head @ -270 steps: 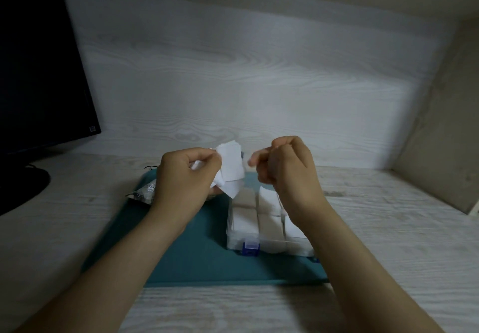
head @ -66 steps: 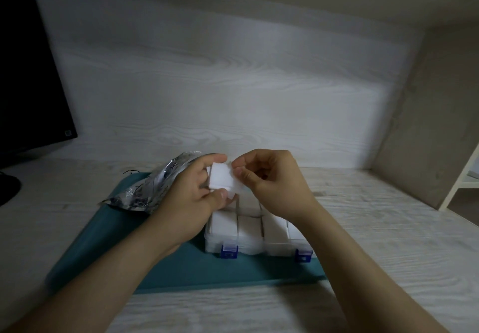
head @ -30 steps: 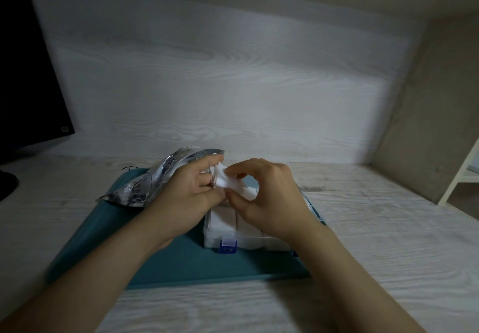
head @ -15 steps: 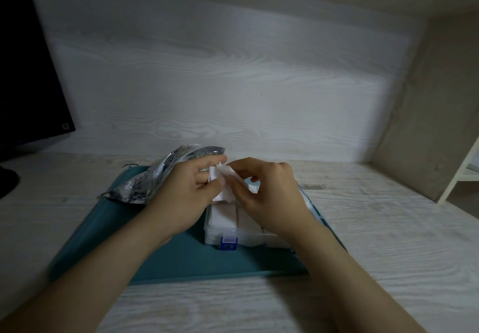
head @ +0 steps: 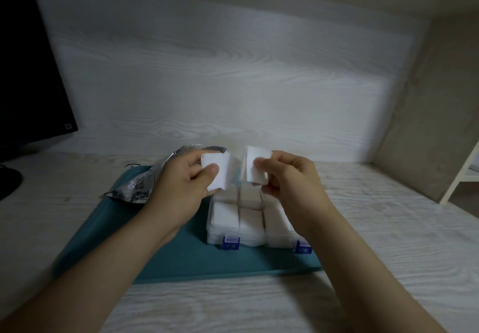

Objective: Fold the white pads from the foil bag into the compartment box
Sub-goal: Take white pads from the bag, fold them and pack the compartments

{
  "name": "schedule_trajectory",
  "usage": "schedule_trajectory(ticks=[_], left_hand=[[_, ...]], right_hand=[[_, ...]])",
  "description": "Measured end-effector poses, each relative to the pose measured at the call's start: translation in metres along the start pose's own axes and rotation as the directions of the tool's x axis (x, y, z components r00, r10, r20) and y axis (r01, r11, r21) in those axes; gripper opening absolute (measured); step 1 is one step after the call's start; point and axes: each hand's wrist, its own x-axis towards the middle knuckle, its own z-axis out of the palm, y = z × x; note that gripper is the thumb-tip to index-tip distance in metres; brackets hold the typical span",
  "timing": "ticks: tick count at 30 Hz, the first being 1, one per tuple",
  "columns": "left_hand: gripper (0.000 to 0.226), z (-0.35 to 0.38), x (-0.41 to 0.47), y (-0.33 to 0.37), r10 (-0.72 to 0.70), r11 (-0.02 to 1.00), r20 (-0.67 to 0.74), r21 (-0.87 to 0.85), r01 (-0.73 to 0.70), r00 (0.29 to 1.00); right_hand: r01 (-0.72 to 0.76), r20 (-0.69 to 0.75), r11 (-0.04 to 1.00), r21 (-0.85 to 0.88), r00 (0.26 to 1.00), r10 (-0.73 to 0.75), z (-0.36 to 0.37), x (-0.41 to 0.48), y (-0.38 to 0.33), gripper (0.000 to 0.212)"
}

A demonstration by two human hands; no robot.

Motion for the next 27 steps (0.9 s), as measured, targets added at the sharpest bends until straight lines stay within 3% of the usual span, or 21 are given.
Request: schedule_trajectory(ticks=[2,5,9,16,21,27], left_hand=[[0.028,0.001,0.0,0.0,-0.01,0.999,0.004,-0.045,0.01,1.0],[0.025,0.003,0.0,0.0,-0.026,0.995,0.031,-0.092,0.029,0.999],[0.025,0.004,-0.002,0.002,-0.036,0.991,0.086,-0.123,0.046,0.996],[0.028,0.003,-0.002,0.002,-0.038,0.988,0.126,-0.143,0.056,0.991],[0.025,0.004,-0.003,0.002,-0.021,0.991,0.113,-0.129,0.036,0.993],[0.025,0.004,-0.002,0.001,-0.026,0.992,0.078,-0.12,0.036,0.997]], right_hand=[[-0.088,0.088,0.992,0.09,0.993,0.08,0.002,-0.002,0.001,0.007],[-0.118,0.154,0.989,0.09,0.983,0.103,0.007,-0.006,0.001,0.014],[-0.019,0.051,0.999,-0.044,0.998,0.021,0.009,-0.006,0.003,0.016],[0.074,0.005,0.993,-0.089,0.997,-0.073,0.011,-0.006,0.004,0.016],[0.047,-0.015,0.992,-0.121,0.999,-0.049,0.012,-0.005,0.006,0.027],[0.031,-0.023,0.996,-0.082,0.999,-0.033,0.014,-0.006,0.004,0.011]])
